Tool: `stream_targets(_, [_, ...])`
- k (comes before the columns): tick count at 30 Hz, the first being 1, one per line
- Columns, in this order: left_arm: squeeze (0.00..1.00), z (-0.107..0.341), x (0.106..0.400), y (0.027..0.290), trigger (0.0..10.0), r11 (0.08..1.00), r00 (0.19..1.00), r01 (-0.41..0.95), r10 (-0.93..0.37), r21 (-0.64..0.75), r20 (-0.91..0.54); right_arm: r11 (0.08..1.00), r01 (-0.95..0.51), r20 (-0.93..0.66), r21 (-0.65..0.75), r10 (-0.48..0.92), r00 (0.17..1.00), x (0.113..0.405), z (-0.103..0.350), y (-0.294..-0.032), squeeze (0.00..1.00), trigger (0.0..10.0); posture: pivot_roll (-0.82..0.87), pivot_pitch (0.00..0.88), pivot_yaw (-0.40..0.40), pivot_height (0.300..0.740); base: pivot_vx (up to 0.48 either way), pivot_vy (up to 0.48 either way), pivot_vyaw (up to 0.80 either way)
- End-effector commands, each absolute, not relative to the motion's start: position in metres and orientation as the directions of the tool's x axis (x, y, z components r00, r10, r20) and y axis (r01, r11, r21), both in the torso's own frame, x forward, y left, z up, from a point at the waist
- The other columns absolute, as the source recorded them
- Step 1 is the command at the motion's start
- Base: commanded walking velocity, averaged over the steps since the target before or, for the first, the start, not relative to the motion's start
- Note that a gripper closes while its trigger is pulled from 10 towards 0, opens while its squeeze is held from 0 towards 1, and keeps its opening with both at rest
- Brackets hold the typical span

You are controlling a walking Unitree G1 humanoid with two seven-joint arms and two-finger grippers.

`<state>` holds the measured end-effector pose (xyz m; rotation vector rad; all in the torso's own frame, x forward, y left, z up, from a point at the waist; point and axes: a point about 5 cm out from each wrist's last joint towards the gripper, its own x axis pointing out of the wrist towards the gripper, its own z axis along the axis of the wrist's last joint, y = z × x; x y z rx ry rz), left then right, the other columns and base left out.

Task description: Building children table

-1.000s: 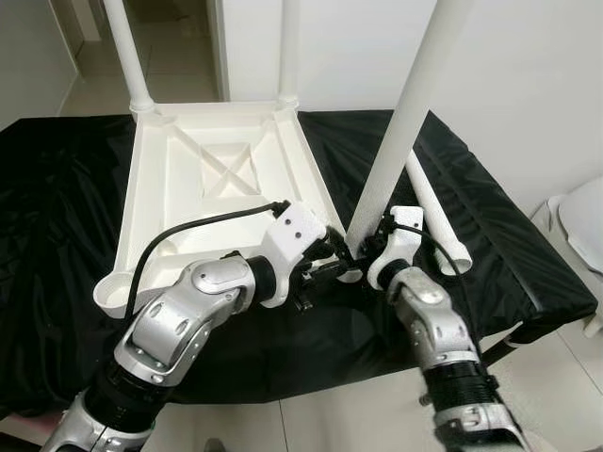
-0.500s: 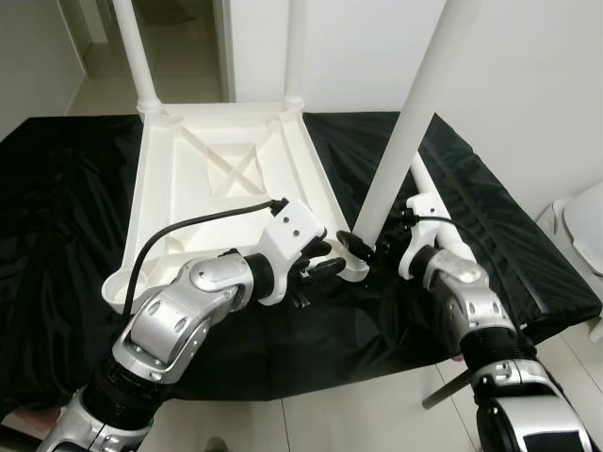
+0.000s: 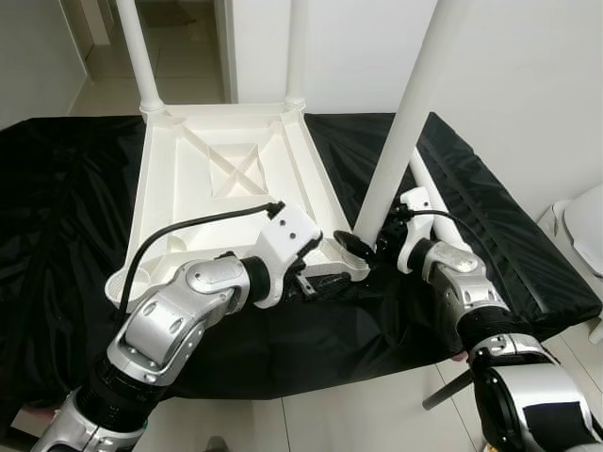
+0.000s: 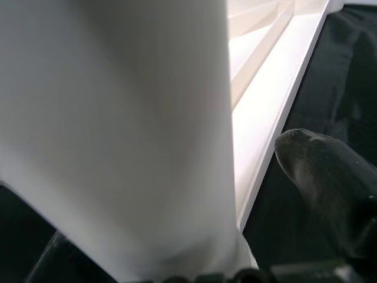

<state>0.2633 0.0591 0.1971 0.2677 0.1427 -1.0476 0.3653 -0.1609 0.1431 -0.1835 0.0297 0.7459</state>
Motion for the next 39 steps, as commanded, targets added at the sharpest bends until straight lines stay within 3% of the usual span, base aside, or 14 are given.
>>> stream_targets(1, [0.00,0.196,0.258,0.057,10.0,0.416,0.440,0.898,-0.858,0.144,-0.264,0.704,-0.689,-0.114,-0.172,0.681,0.724,0.365,0.142,-0.161,0.00,10.0,0.00,0.015,-0.023,0.740,0.000,0.000,0.00])
stream_targets(2, [0.00,0.196,0.258,0.057,10.0,0.416,0.440,0.898,-0.858,0.144,-0.264,0.704,-0.689,-0.114,-0.172,0.681,0.724,0.365,0.142,-0.161,0.00,10.0,0.00,0.015,-0.023,0.740,0.000,0.000,0.00])
stream_targets(3, [0.00,0.196,0.258,0.057,10.0,0.418,0.442,0.897,-0.857,0.144,-0.265,0.704,-0.693,-0.107,-0.153,0.685,0.720,0.365,0.140,-0.160,0.00,0.0,0.00,0.016,-0.024,0.740,0.000,0.000,0.00])
stream_targets(11, [0.00,0.195,0.258,0.056,10.0,0.421,0.444,0.896,-0.855,0.142,-0.267,0.705,-0.704,-0.063,-0.083,0.701,0.710,0.359,0.130,-0.156,0.00,0.0,-0.01,0.021,-0.030,0.740,0.000,0.000,0.00])
stream_targets(18, [0.00,0.195,0.257,0.055,10.0,0.419,0.441,0.897,-0.857,0.140,-0.266,0.757,-0.652,-0.012,-0.039,0.652,0.758,0.354,0.124,-0.151,0.00,0.0,-0.02,0.023,-0.038,0.740,0.000,0.000,0.00])
stream_targets(25, [0.00,0.193,0.256,0.054,10.0,0.420,0.441,0.897,-0.857,0.133,-0.266,0.862,-0.507,0.016,0.010,0.506,0.862,0.349,0.121,-0.138,0.00,0.0,-0.02,0.025,-0.048,0.740,0.000,0.000,0.00])
stream_targets(31, [0.00,0.192,0.255,0.054,10.0,0.419,0.439,0.898,-0.858,0.132,-0.267,0.895,-0.441,0.027,0.064,0.440,0.898,0.347,0.122,-0.133,0.00,0.0,-0.01,0.023,-0.051,0.740,0.000,0.000,0.00])
stream_targets(35, [0.00,0.191,0.254,0.053,10.0,0.415,0.435,0.901,-0.859,0.130,-0.270,0.936,-0.336,0.013,0.104,0.336,0.942,0.341,0.121,-0.123,0.00,0.0,-0.02,0.019,-0.056,0.740,0.000,0.000,0.00])
stream_targets(36, [0.00,0.191,0.254,0.052,10.0,0.411,0.431,0.902,-0.861,0.130,-0.269,0.971,-0.217,-0.015,0.097,0.220,0.975,0.337,0.119,-0.117,0.00,0.0,-0.02,0.016,-0.056,0.740,0.000,0.000,0.00])
stream_targets(39, [0.00,0.191,0.254,0.052,10.0,0.410,0.430,0.903,-0.862,0.130,-0.269,0.979,-0.180,-0.021,0.095,0.182,0.983,0.335,0.119,-0.115,0.00,0.0,-0.02,0.016,-0.056,0.740,0.000,0.000,0.00])
